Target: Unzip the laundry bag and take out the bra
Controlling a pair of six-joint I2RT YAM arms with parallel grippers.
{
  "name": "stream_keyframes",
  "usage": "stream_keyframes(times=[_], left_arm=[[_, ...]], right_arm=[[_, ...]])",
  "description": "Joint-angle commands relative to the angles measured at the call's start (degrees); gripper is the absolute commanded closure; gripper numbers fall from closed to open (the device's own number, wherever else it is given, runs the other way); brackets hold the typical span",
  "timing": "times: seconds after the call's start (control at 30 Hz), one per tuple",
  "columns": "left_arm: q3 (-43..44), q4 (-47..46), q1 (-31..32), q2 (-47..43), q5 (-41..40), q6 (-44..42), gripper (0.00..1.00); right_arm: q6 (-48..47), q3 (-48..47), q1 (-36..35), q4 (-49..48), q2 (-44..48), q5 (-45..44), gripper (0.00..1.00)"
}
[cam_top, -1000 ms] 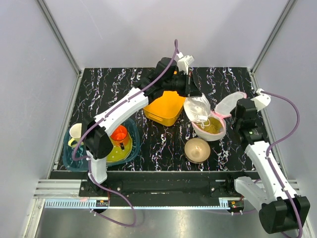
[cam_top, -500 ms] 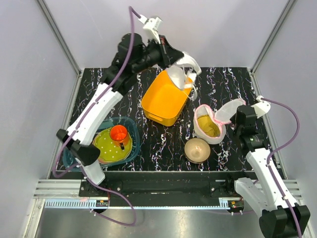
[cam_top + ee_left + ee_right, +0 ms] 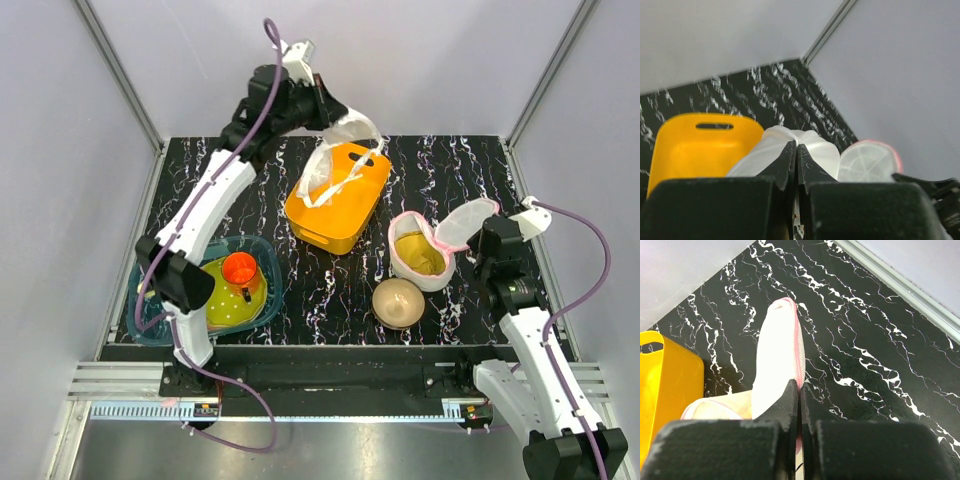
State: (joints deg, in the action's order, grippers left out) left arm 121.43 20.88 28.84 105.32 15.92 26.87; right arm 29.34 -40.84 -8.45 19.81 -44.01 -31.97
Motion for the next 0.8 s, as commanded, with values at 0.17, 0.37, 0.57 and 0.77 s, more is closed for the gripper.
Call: stream_keyframes(times=[0.17,0.37,0.57,0.77], left_arm=[[-1.8,-3.4,0.2,2.6,-3.3,2.0,1.0],[-12.3,-6.4,0.2,4.9,-15.1,2.0,1.0],[-15.0,-2.1,1.0,5.9,-19.6,5.6,0.16],[-14.9,-1.7,11.7,-0.4,-24.7,-5.4,0.01]], right_arm=[[-0.2,-1.8,0.3,0.3,2.3,-0.3,1.0],[0.4,-2.1,0.2,0.8,3.0,0.2,1.0],[0.0,-2.4,0.3,2.4,3.5,0.6,1.0],[0.0,-2.5,0.3,2.4,2.8,0.4,1.0]])
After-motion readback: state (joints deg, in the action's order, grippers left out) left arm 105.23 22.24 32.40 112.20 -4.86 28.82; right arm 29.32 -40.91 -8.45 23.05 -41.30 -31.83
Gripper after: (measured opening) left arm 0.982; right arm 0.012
